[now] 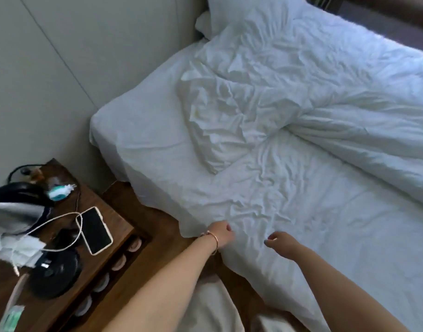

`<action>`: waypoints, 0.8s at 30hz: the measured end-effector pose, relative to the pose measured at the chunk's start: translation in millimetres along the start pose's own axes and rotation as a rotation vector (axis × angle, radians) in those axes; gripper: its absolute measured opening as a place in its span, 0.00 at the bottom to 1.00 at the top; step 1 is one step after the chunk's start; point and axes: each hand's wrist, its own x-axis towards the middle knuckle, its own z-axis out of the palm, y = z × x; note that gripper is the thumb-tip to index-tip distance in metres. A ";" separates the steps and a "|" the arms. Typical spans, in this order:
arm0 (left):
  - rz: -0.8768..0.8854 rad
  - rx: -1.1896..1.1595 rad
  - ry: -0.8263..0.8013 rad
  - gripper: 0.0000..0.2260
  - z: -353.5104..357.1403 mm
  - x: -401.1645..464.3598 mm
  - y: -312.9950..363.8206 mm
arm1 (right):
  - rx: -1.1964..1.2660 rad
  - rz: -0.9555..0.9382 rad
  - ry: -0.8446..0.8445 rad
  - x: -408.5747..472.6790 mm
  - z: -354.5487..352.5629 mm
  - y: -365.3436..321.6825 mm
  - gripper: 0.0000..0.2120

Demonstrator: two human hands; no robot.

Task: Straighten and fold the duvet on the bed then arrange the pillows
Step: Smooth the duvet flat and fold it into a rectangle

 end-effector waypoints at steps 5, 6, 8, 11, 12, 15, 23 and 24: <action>0.115 0.029 0.017 0.21 -70.1 38.1 25.9 | 0.108 -0.033 0.128 12.5 -39.8 -67.2 0.21; 0.138 0.023 0.025 0.22 -80.7 43.5 30.1 | 0.144 -0.049 0.149 13.5 -46.6 -77.8 0.21; 0.175 0.021 0.031 0.23 -99.7 53.2 39.9 | 0.196 -0.062 0.192 14.7 -59.8 -92.3 0.22; 0.218 0.000 0.060 0.24 -120.8 67.8 60.1 | 0.229 -0.065 0.238 18.7 -81.0 -97.2 0.24; 0.236 -0.011 0.077 0.24 -125.8 72.5 67.6 | 0.231 -0.068 0.253 20.0 -88.6 -97.0 0.25; 0.282 -0.036 0.111 0.24 -137.7 83.6 91.3 | 0.236 -0.078 0.300 24.5 -115.0 -95.4 0.27; 0.357 -0.093 0.161 0.22 -171.1 136.4 169.1 | 0.179 -0.126 0.362 74.9 -221.9 -85.1 0.29; 0.360 -0.106 0.180 0.21 -175.8 147.8 180.1 | 0.173 -0.135 0.363 87.5 -241.0 -84.6 0.29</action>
